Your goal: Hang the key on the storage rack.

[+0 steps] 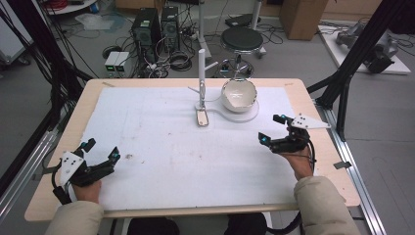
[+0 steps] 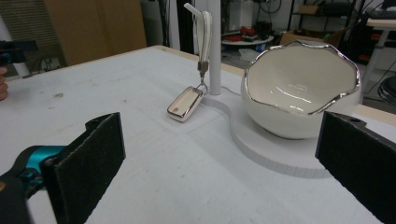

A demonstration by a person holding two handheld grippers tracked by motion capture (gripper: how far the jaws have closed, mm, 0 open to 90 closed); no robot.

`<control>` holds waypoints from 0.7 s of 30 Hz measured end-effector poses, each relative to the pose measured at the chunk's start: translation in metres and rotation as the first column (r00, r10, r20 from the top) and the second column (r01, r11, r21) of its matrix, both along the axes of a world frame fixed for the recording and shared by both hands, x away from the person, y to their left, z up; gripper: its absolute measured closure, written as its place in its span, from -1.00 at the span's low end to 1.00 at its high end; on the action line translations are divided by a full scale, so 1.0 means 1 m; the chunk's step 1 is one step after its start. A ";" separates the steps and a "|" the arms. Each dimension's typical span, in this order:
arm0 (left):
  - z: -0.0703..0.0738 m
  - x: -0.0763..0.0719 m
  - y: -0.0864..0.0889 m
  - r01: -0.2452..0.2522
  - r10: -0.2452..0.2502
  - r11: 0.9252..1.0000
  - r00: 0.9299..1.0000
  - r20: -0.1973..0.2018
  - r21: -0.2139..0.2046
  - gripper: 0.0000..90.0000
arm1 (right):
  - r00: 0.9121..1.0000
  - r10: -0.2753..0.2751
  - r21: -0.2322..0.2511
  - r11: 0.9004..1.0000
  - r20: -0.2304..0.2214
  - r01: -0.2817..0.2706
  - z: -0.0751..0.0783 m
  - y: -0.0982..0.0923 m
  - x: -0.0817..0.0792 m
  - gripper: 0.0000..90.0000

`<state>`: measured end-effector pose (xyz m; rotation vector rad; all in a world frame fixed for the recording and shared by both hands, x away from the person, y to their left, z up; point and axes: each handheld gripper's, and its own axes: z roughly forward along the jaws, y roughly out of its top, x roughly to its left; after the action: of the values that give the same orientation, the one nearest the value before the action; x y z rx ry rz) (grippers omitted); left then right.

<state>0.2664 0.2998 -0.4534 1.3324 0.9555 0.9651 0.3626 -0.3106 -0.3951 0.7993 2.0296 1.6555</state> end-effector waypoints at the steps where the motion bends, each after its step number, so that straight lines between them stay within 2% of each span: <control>1: 0.000 0.000 0.000 0.000 0.000 1.000 1.000 0.000 0.000 -0.71 | 1.000 -0.001 0.004 1.000 0.010 0.001 -0.004 -0.002 -0.002 -0.99; 7: 0.000 0.000 0.000 -0.003 0.003 1.000 1.000 0.004 0.000 -0.71 | 1.000 -0.025 0.030 0.999 -0.008 0.025 -0.031 -0.013 -0.018 -0.99; 10: 0.000 0.000 0.000 -0.002 0.002 1.000 1.000 0.004 0.000 -0.71 | 0.998 -0.054 0.048 0.997 0.031 0.053 -0.042 -0.017 -0.026 -0.99; 13: 0.000 0.000 0.000 -0.003 0.003 1.000 1.000 0.002 0.001 -0.71 | 0.997 -0.067 0.058 0.996 0.030 0.065 -0.053 -0.019 -0.031 -0.99; 15: 0.000 0.000 0.000 -0.003 0.003 1.000 1.000 0.000 0.002 -0.71 | 0.993 -0.086 0.069 0.994 0.082 0.081 -0.053 -0.020 -0.035 -0.99; 18: 0.000 0.000 0.000 -0.004 0.004 1.000 1.000 -0.006 0.006 -0.71 | 0.995 -0.079 0.086 0.994 0.066 0.073 -0.054 -0.021 -0.036 -0.99; 21: 0.000 0.000 0.000 -0.003 0.003 1.000 1.000 -0.002 0.006 -0.71 | 0.994 -0.085 0.091 0.993 0.072 0.078 -0.054 -0.021 -0.036 -0.99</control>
<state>0.2663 0.2997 -0.4534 1.3371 0.9573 0.9698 0.3265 -0.3319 -0.4495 0.8254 1.8590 1.7130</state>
